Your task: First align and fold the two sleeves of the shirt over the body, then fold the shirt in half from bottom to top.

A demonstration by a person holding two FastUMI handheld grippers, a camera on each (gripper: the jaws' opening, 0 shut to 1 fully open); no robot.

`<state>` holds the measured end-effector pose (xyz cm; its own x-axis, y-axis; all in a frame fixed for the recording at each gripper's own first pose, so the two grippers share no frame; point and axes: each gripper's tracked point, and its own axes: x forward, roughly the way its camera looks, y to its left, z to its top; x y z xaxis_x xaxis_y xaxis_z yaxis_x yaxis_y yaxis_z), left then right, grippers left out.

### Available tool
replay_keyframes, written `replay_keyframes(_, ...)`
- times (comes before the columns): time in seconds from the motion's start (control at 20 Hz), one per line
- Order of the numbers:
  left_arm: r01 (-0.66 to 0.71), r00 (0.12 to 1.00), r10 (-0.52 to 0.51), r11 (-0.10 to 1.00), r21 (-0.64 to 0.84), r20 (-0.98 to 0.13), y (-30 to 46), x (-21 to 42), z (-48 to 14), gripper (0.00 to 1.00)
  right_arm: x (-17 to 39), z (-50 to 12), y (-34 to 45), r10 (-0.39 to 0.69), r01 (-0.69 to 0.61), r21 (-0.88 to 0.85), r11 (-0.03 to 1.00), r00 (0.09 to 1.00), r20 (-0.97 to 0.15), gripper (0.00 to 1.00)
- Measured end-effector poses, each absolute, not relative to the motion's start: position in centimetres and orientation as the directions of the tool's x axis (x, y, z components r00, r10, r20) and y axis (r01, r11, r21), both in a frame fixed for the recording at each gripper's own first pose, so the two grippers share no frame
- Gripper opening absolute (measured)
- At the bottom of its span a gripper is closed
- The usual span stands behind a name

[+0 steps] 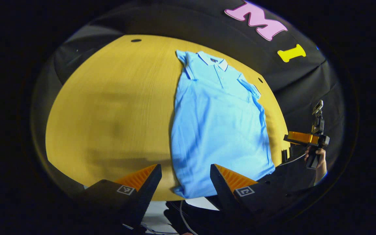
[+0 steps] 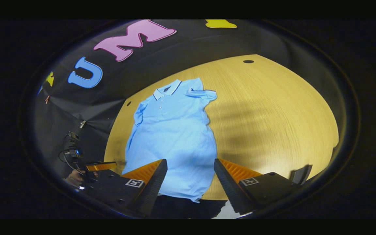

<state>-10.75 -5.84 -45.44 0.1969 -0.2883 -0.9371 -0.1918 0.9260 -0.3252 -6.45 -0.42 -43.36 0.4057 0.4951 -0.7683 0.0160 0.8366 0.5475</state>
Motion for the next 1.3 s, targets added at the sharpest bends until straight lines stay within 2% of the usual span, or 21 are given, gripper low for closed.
replay_keyframes(0.2, -0.259, 0.135, -0.326, 0.9, -0.351, -0.936, -6.0, -13.4, -46.9, 0.96, -11.5, -45.2, -0.6, 0.492, 0.1, 0.556, 0.825, 0.356, -0.794, 0.91)
replay_keyframes(0.35, -0.236, 0.083, -0.323, 0.913, -0.333, -0.943, -6.0, -15.2, -47.1, 0.96, -14.7, -47.0, -0.7, 0.473, 0.122, 0.524, 0.843, 0.296, -0.83, 0.91)
replay_keyframes(0.45, -0.208, 0.084, -0.331, 0.916, -0.342, -0.94, -6.2, -15.3, -47.2, 0.96, -16.1, -48.0, -0.6, 0.465, 0.145, 0.513, 0.846, 0.27, -0.843, 0.92)
replay_keyframes(0.6, -0.21, 0.058, -0.349, 0.912, -0.353, -0.935, -6.9, -15.7, -47.1, 0.96, -17.0, -48.6, 0.7, 0.499, 0.186, 0.546, 0.817, 0.246, -0.831, 0.91)
replay_keyframes(0.7, -0.2, 0.046, -0.357, 0.912, -0.359, -0.933, -7.6, -15.9, -47.1, 0.96, -16.4, -48.6, 1.7, 0.527, 0.239, 0.576, 0.782, 0.242, -0.815, 0.87)
replay_keyframes(0.8, -0.189, 0.037, -0.363, 0.912, -0.363, -0.931, -8.1, -15.8, -47.3, 0.95, -15.7, -48.7, 2.3, 0.538, 0.264, 0.589, 0.764, 0.244, -0.807, 0.88)
replay_keyframes(0.85, -0.185, 0.033, -0.369, 0.911, -0.368, -0.929, -8.6, -15.7, -47.4, 0.95, -15.7, -48.6, 2.6, 0.545, 0.266, 0.592, 0.761, 0.234, -0.805, 0.93)
replay_keyframes(0.9, -0.182, 0.033, -0.375, 0.909, -0.375, -0.926, -8.8, -15.5, -47.4, 0.94, -15.6, -48.7, 3.0, 0.55, 0.267, 0.594, 0.759, 0.224, -0.804, 0.87)
replay_keyframes(0.95, -0.181, 0.027, -0.372, 0.911, -0.371, -0.928, -9.1, -15.4, -47.6, 0.94, -15.7, -48.8, 3.3, 0.554, 0.266, 0.593, 0.76, 0.213, -0.805, 0.87)
replay_keyframes(1.05, -0.175, 0.029, -0.356, 0.918, -0.355, -0.934, -9.3, -15.0, -48.0, 0.94, -16.0, -49.2, 3.7, 0.553, 0.25, 0.584, 0.772, 0.187, -0.812, 0.75)
replay_keyframes(1.1, -0.171, 0.03, -0.357, 0.918, -0.357, -0.934, -9.5, -15.0, -47.8, 0.93, -16.2, -49.2, 4.1, 0.558, 0.237, 0.586, 0.775, 0.179, -0.81, 0.74)
replay_keyframes(1.2, -0.165, 0.018, -0.364, 0.918, -0.362, -0.931, -9.8, -15.5, -48.2, 0.89, -16.9, -50.1, 4.1, 0.545, 0.206, 0.566, 0.798, 0.155, -0.824, 0.63)
replay_keyframes(1.25, -0.162, 0.004, -0.352, 0.923, -0.348, -0.936, -9.5, -16.0, -48.6, 0.76, -17.0, -50.6, 4.2, 0.545, 0.218, 0.565, 0.796, 0.149, -0.825, 0.39)
replay_keyframes(1.3, -0.156, 0.005, -0.347, 0.926, -0.343, -0.938, -9.6, -16.1, -48.8, 0.56, -16.9, -50.3, 4.6, 0.566, 0.249, 0.584, 0.772, 0.148, -0.811, 0.15)
